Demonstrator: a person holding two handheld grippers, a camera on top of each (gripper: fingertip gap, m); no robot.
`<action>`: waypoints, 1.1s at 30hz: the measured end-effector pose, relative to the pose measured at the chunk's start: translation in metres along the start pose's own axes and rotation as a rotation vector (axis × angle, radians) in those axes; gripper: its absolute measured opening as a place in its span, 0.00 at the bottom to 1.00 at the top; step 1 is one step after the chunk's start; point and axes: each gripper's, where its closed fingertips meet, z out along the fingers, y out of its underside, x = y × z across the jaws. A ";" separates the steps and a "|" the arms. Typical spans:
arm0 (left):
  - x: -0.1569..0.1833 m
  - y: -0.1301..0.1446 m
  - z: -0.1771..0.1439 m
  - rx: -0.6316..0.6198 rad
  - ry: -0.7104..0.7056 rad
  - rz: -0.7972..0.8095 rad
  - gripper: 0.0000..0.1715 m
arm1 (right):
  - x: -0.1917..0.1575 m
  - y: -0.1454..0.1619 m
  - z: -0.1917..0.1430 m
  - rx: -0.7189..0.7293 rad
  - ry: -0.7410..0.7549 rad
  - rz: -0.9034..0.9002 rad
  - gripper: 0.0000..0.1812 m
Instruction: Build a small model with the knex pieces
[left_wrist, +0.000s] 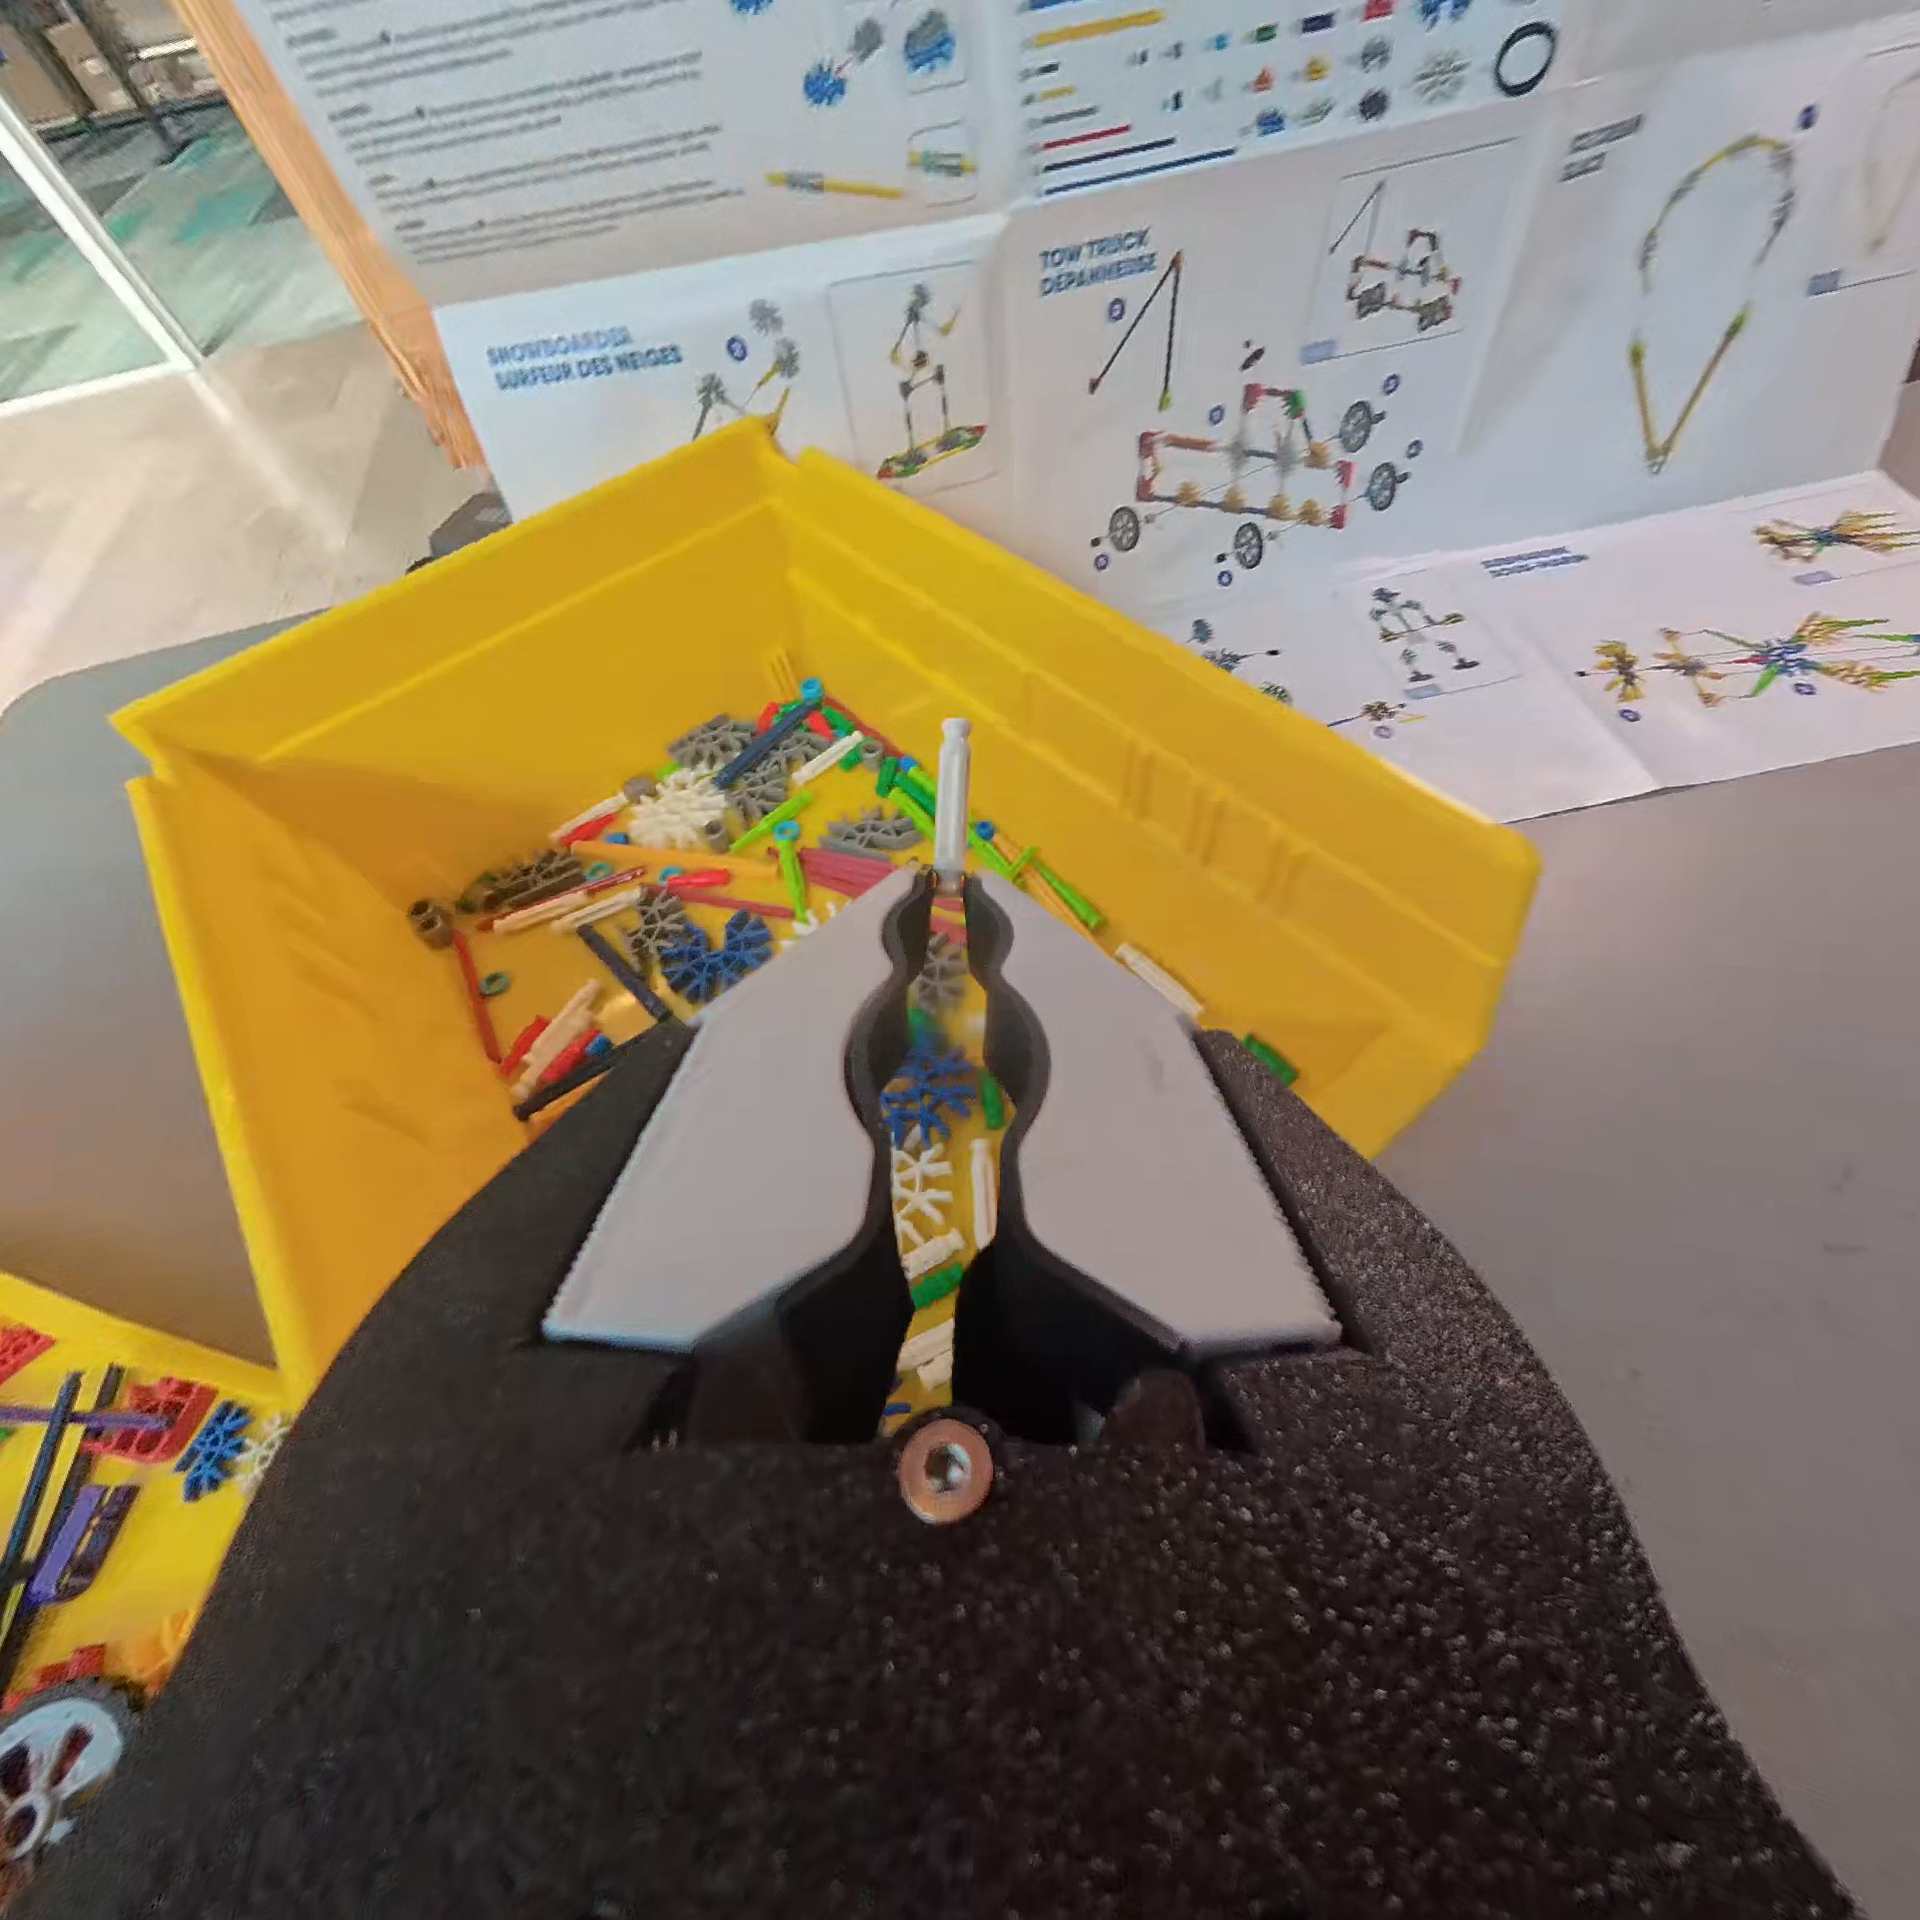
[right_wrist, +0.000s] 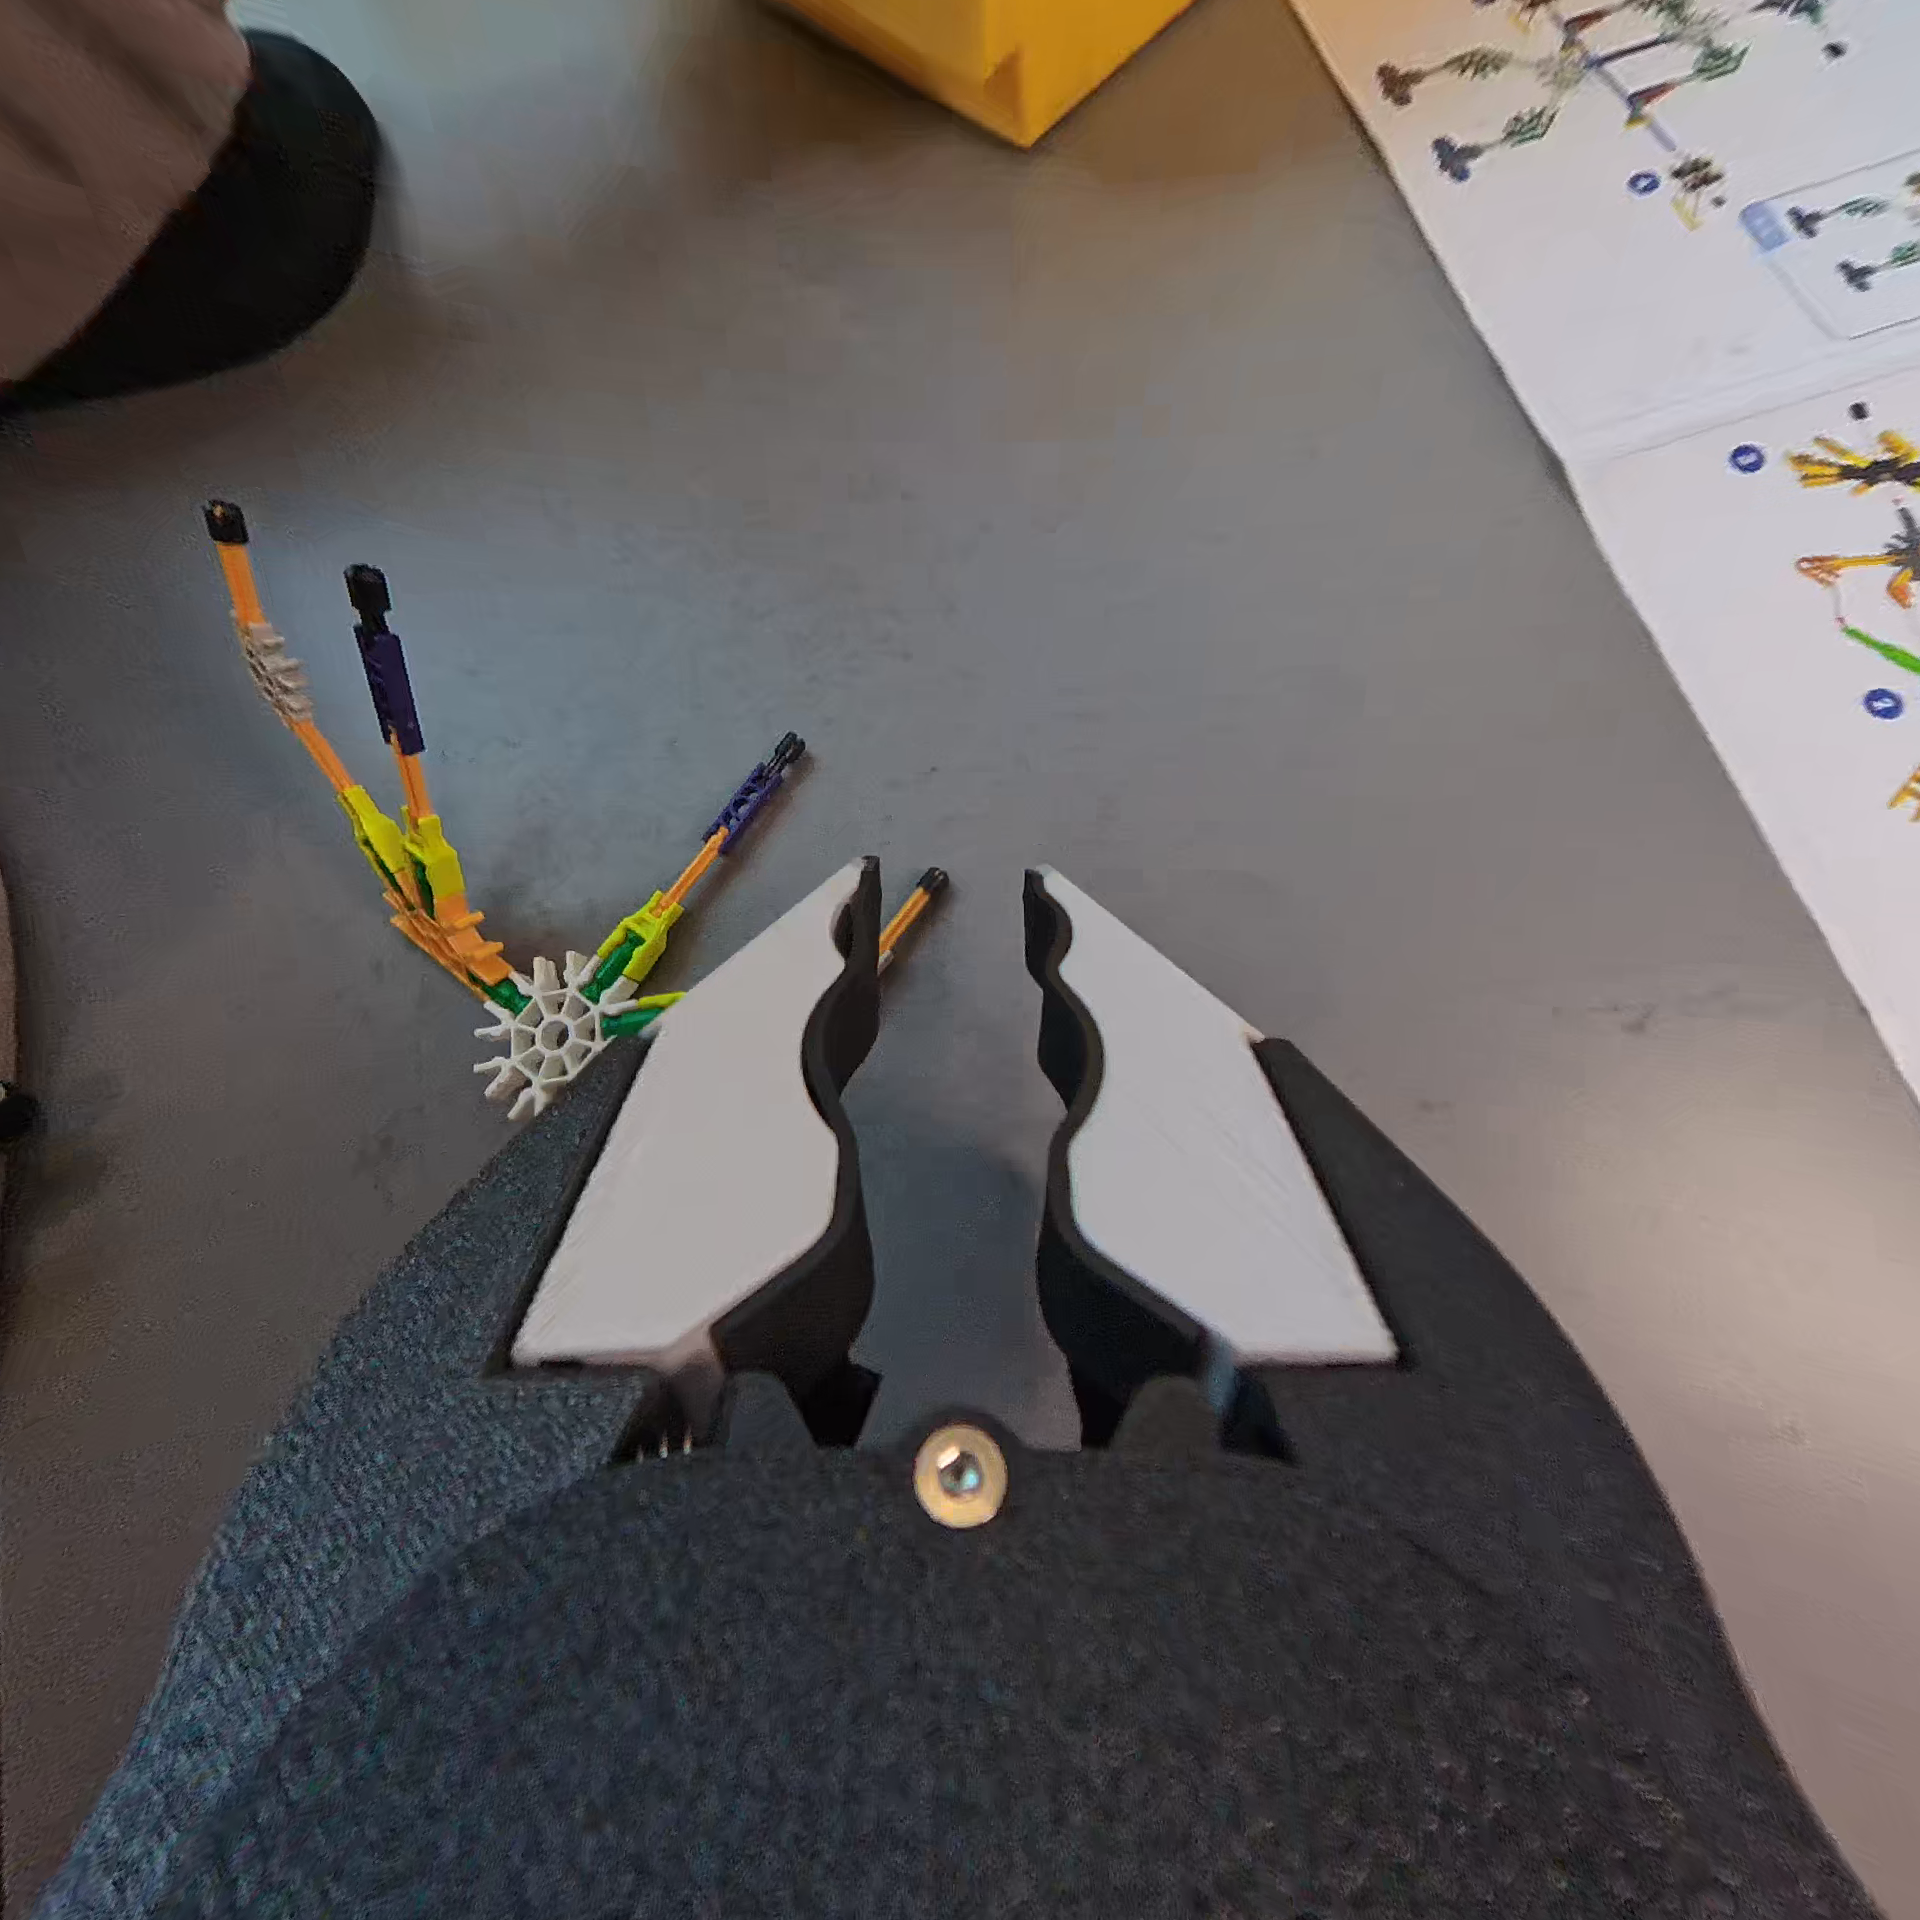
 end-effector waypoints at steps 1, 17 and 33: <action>-0.006 0.004 0.001 -0.013 -0.015 -0.012 0.03 | -0.003 0.005 0.004 -0.037 0.002 -0.014 0.14; 0.199 -0.010 -0.051 0.064 0.932 -0.011 0.13 | 0.009 0.020 0.010 -0.160 0.160 -0.071 0.01; 0.302 0.052 -0.072 -0.261 1.247 -0.045 0.18 | -0.007 -0.056 -0.015 0.280 0.227 -0.325 0.01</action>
